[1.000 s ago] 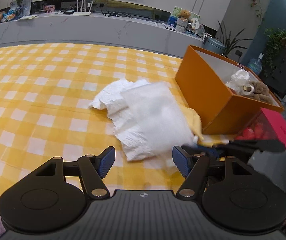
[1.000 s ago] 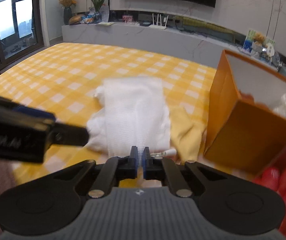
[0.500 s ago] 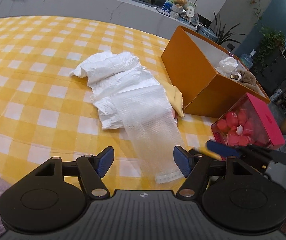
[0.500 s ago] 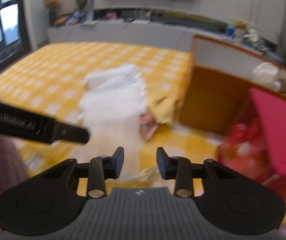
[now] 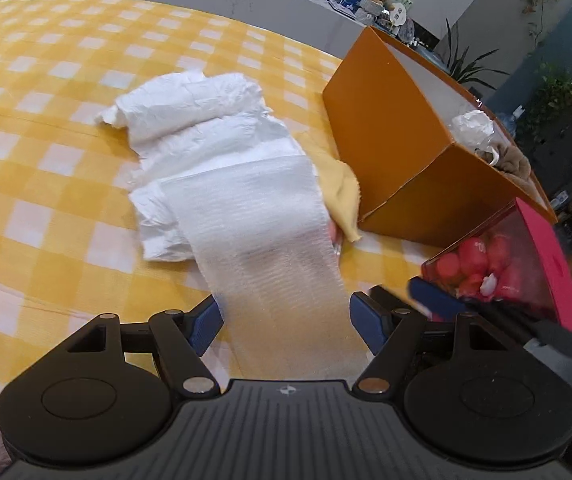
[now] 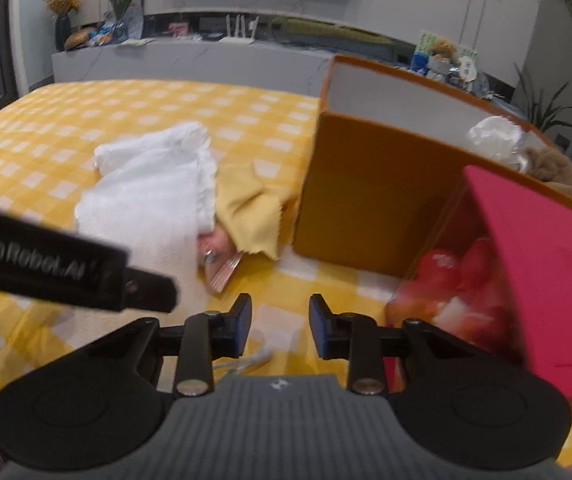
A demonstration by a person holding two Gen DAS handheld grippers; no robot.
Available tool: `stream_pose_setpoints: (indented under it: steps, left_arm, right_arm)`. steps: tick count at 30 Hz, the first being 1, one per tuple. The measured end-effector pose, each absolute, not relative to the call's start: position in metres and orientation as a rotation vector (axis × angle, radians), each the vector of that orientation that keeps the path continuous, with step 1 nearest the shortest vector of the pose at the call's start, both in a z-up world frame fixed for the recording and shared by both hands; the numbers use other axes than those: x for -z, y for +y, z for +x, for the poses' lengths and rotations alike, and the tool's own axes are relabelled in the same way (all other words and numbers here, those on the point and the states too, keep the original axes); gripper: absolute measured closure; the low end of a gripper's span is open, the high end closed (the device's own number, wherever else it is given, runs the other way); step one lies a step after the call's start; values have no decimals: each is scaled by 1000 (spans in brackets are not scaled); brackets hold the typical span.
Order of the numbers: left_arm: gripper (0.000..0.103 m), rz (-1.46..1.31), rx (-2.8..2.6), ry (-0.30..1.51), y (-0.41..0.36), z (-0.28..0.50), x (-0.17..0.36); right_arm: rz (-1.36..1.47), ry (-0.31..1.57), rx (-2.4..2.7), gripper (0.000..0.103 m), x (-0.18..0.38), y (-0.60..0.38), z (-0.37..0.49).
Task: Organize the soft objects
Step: 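Grasp the white bubble-wrap pad edge with the left gripper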
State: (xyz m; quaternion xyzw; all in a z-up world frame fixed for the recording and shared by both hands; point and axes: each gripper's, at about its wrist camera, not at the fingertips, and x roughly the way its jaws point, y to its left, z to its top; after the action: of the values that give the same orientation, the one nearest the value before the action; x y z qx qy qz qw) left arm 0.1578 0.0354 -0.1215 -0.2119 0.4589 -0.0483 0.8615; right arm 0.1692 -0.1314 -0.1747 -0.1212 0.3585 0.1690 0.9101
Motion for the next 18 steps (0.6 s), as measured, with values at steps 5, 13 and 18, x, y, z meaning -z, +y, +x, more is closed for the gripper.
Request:
stream_pose_setpoints:
  steps: [5,13,18]
  left_arm:
    - [30,-396,97,977,21,167,122]
    - [57,-345,57,977,11,174,126]
    - [96,-301,47,948,16,169,122]
  right_arm:
    - [-266,738,-378,72,177,-127,165]
    - [-278,721,-448,71,177,-120,154]
    - [-278,713,-476,68,177,-116,149]
